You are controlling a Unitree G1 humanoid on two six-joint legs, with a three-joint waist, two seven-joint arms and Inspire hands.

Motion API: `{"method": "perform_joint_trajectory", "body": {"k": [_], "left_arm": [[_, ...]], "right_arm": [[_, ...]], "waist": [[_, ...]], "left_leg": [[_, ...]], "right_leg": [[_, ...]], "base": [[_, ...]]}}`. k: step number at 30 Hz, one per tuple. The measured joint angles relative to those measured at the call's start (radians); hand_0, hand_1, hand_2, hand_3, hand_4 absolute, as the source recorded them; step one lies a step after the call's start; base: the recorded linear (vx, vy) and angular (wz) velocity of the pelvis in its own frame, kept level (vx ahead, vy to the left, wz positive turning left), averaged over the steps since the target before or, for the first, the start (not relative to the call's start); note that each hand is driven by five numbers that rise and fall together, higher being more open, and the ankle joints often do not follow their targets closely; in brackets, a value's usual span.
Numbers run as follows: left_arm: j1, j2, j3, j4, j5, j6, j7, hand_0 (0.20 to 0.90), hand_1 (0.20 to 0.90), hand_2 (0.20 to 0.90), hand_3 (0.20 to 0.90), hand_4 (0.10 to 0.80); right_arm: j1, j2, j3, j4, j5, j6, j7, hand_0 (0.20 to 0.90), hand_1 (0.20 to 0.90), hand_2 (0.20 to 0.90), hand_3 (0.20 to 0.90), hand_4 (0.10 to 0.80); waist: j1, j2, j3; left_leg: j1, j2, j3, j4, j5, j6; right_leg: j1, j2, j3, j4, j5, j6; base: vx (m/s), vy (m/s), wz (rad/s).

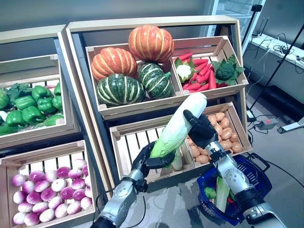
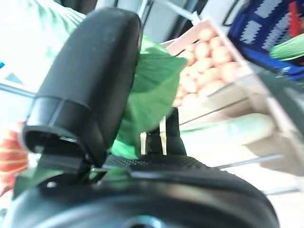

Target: Put vegetables into the basket

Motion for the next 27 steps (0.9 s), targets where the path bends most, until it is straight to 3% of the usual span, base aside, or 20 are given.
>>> {"method": "perform_joint_trajectory", "body": {"k": [9, 18, 23, 25, 27], "left_arm": [[0.073, 0.02, 0.026, 0.087, 0.012, 0.054, 0.028, 0.9, 0.9, 0.9, 0.9, 0.8], [0.14, 0.016, 0.219, 0.162, -0.042, 0.062, 0.075, 0.9, 0.9, 0.9, 0.9, 0.8], [0.14, 0.013, 0.256, 0.166, -0.049, 0.062, 0.091, 0.9, 0.9, 0.9, 0.9, 0.8], [0.139, 0.014, 0.26, 0.167, -0.049, 0.062, 0.094, 0.9, 0.9, 0.9, 0.9, 0.8], [0.132, 0.015, 0.274, 0.174, -0.049, 0.062, 0.092, 0.9, 0.9, 0.9, 0.9, 0.8]], "right_arm": [[0.095, -0.003, -0.138, 0.034, 0.009, -0.016, 0.001, 0.3, 0.3, 0.3, 0.3, 0.4], [0.239, -0.004, -0.268, 0.035, 0.008, -0.06, 0.005, 0.3, 0.3, 0.3, 0.3, 0.4], [0.269, -0.006, -0.306, 0.036, 0.008, -0.078, 0.005, 0.3, 0.3, 0.3, 0.3, 0.4], [0.269, -0.006, -0.31, 0.036, 0.003, -0.079, 0.005, 0.3, 0.3, 0.3, 0.3, 0.4], [0.269, 0.003, -0.31, 0.05, -0.001, -0.083, 0.005, 0.3, 0.3, 0.3, 0.3, 0.4]], "waist": [[-0.024, -0.001, 0.001], [-0.056, -0.002, 0.001], [-0.064, -0.002, 0.002], [-0.057, -0.012, 0.015], [-0.052, -0.053, 0.045]], "left_leg": [[0.003, 0.002, 0.025, 0.0, -0.001, 0.001], [0.002, 0.006, 0.073, -0.001, -0.003, 0.003], [0.0, 0.012, 0.108, 0.001, -0.003, 0.003], [-0.013, 0.02, 0.131, 0.054, -0.026, -0.006], [-0.088, 0.024, 0.129, 0.244, -0.062, -0.029]], "right_leg": [[-0.005, 0.002, 0.021, 0.0, 0.0, 0.0], [-0.022, 0.005, 0.052, -0.001, 0.006, 0.001], [-0.037, 0.012, 0.078, -0.004, 0.009, 0.003], [-0.039, 0.016, 0.101, 0.001, 0.007, -0.006], [-0.052, 0.002, 0.117, 0.028, -0.004, -0.026]], "base": [[0.012, -0.034, -0.05], [0.012, -0.083, -0.11], [-0.02, -0.145, -0.15], [-0.064, -0.167, -0.33], [-0.015, -0.059, -0.32]]}}
